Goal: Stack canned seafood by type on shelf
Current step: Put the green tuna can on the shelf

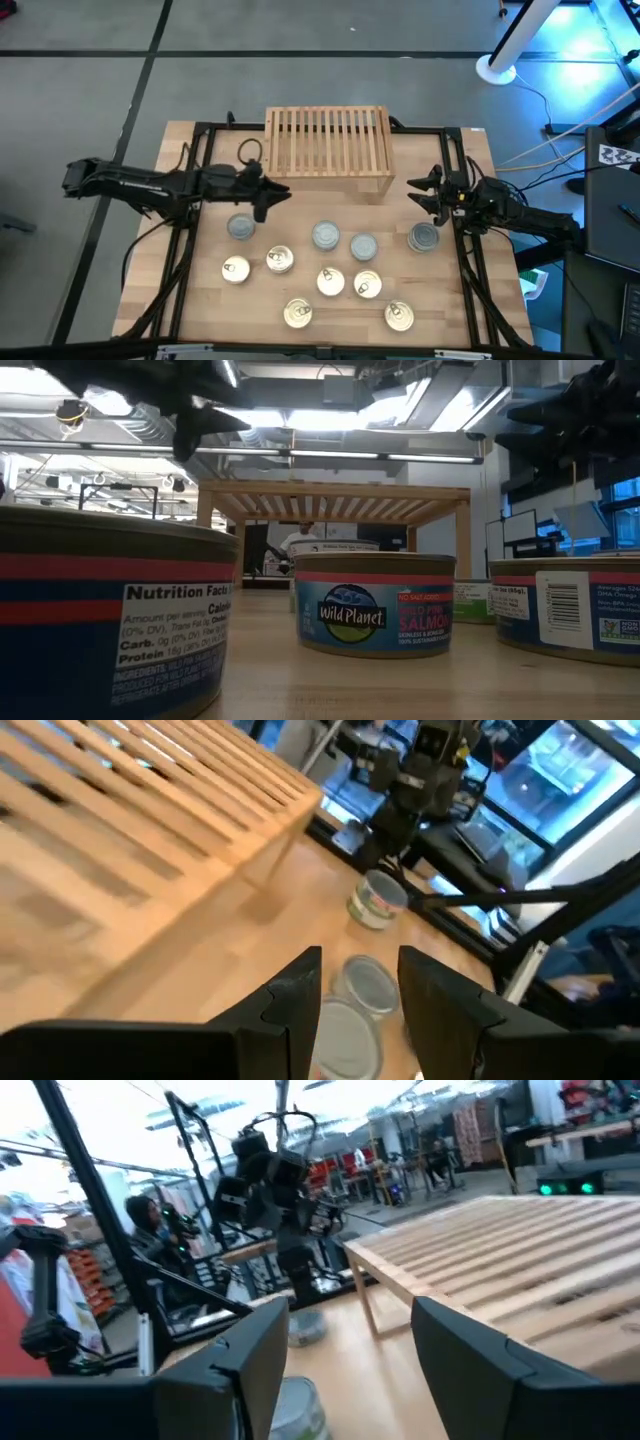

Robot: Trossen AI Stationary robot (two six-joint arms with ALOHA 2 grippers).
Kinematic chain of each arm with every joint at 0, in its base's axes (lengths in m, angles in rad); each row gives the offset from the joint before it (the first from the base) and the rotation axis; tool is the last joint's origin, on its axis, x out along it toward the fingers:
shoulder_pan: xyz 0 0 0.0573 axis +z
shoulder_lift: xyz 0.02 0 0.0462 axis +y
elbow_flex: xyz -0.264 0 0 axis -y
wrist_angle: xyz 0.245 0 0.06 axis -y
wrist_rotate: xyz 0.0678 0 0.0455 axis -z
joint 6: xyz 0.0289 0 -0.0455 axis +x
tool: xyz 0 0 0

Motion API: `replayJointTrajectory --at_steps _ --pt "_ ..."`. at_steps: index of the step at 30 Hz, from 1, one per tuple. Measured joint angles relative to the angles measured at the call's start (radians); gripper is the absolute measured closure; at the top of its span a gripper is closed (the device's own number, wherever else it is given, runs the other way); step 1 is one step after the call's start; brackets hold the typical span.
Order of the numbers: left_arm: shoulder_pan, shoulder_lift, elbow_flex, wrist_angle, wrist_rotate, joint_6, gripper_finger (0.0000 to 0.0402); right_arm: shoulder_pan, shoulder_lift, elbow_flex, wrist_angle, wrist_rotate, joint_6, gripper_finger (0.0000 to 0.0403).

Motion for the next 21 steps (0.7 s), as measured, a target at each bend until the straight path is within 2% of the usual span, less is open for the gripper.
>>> replayJointTrajectory --at_steps 4,9,15,21 --pt "0.0 0.055 0.058 -0.001 0.037 -0.01 0.0273 0.0 0.011 0.023 0.059 -0.035 -0.003 0.0189" --pt "0.0 0.103 0.11 0.006 0.038 -0.008 0.0273 0.0 0.077 0.121 0.025 -0.041 -0.059 0.0189" --pt "0.0 0.198 0.2 0.004 0.038 0.008 0.0273 0.0 0.252 0.236 -0.047 -0.042 -0.083 0.0189" --pt "-0.004 0.278 0.277 -0.081 0.038 -0.034 0.0273 0.0 0.457 0.311 -0.116 -0.112 0.017 0.0189"
